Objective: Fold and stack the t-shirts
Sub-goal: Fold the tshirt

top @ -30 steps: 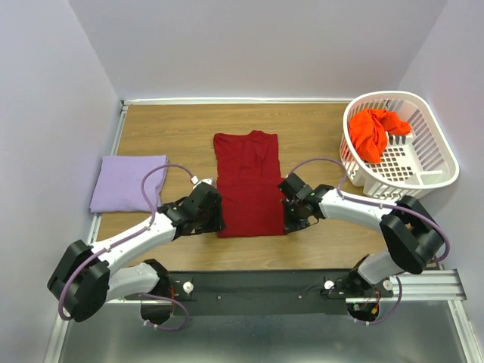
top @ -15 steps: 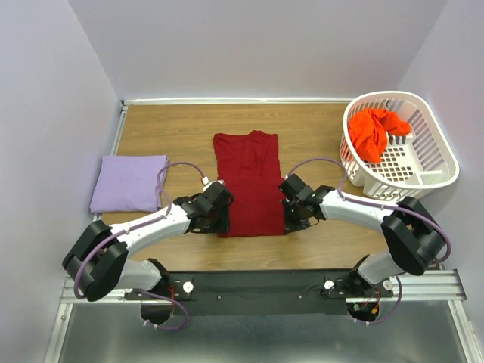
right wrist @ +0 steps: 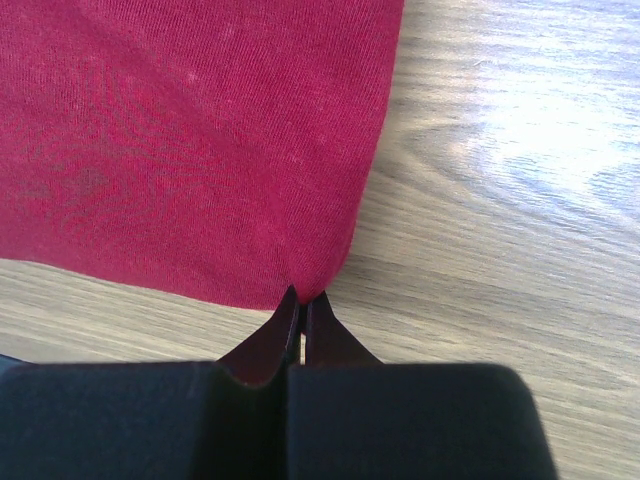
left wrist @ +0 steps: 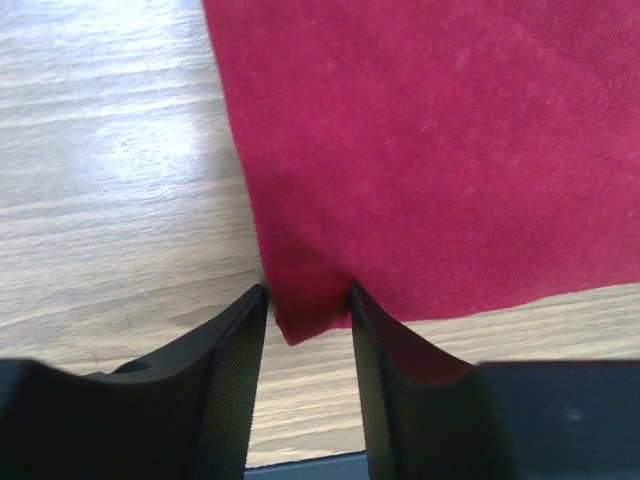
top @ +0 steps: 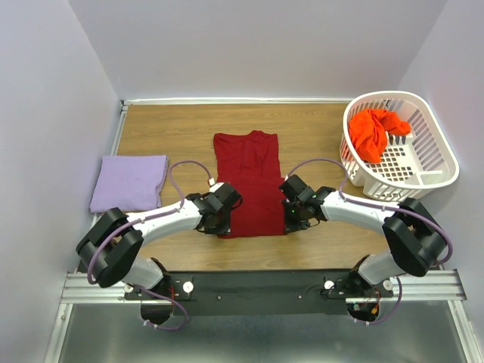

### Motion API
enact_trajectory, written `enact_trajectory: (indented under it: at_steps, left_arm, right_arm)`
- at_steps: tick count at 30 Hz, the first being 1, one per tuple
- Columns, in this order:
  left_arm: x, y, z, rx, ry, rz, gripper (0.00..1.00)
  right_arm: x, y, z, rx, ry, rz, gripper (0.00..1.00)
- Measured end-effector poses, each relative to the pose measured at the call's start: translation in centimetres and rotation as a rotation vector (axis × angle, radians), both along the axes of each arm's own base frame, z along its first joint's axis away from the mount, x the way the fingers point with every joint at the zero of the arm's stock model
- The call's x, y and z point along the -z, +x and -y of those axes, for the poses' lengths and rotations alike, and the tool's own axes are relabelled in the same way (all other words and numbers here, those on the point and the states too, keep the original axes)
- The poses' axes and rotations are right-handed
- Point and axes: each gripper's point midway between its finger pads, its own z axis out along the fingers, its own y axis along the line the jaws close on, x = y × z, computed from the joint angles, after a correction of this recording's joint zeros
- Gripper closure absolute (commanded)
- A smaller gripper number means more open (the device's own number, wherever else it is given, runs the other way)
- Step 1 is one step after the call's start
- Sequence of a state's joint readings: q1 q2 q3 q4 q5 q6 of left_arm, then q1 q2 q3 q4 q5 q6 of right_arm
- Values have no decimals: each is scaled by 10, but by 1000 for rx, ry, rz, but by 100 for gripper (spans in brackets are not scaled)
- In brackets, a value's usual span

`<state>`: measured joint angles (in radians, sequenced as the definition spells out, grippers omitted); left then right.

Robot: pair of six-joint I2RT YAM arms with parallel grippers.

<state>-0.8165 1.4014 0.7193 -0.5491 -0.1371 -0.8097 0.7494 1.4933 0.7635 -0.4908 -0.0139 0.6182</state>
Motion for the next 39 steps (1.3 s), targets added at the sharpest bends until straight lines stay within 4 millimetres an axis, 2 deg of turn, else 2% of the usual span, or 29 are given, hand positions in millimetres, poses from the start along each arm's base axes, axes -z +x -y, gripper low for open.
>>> enact_trajectory:
  at_steps: [3,6,10,16,17,21,22,25,28,30,33,35,39]
  left_arm:
    - [1,2,3,5,8,1,67]
    - [1,3,7,8,2,4,85]
    - [1,2,10,15,-6,10,100]
    - [0,-2,13,32,-3,13,100]
    - [-1,-9,15,52,-1,7,100]
    - [-8,-50,24,143,-18,-33,100]
    - [-11,-57,27,159,-29,-36,100]
    - [-27,-96,37,224,-99,-60,100]
    - [-40,-129,43,258,-166,-108,100]
    - [-48,-138,45,264,-205,-124,100]
    - [-62,-131,46,228,-261,-104,100]
    - [-76,-112,48,180,-303,-70,100]
    - [-100,-68,46,96,-360,24,100]
  right_arm:
    - [0,0,0,0,2,1,100]
    - [0,0,0,0,4,4,100]
    - [0,0,0,-1,8,7,100]
    - [-1,-6,-3,-25,41,0,100]
    - [-1,-11,-3,-34,47,-3,100]
    - [-6,-55,7,-91,48,-61,100]
    - [-9,-70,9,-103,55,-84,100]
    - [-25,-99,13,-118,100,-112,100]
    - [-40,-114,19,-101,136,-125,99]
    - [-49,-118,25,-74,148,-118,100]
    - [-62,-111,31,-33,124,-78,99]
    - [-73,-99,31,-13,91,-38,100]
    - [-102,-59,19,18,42,81,100]
